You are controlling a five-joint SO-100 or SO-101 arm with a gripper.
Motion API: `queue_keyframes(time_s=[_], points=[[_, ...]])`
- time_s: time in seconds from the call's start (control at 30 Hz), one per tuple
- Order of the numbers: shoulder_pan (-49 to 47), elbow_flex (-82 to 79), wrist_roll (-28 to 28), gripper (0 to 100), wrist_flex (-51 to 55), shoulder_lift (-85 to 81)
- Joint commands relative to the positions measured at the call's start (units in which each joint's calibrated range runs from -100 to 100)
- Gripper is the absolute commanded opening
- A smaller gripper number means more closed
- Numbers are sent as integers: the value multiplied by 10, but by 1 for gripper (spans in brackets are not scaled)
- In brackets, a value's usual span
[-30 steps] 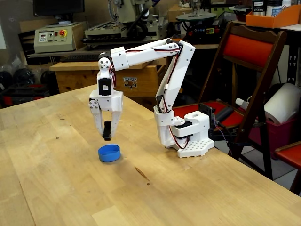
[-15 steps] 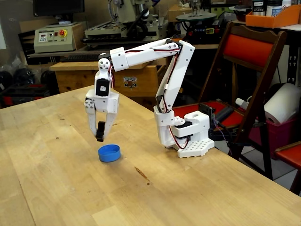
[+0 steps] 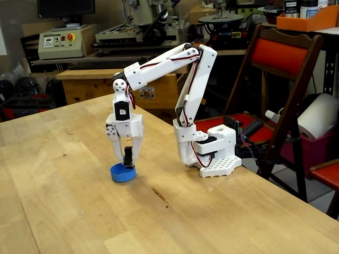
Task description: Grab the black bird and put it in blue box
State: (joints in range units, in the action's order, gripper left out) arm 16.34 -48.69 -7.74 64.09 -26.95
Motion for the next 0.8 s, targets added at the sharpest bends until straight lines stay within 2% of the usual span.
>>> queue_keyframes(time_s=[0.0,0.57,0.77], points=[[-4,11,-1,2,-1,-5],[-5,14,-1,2,-6,-4],[-3,13,-1,2,-46,-4]])
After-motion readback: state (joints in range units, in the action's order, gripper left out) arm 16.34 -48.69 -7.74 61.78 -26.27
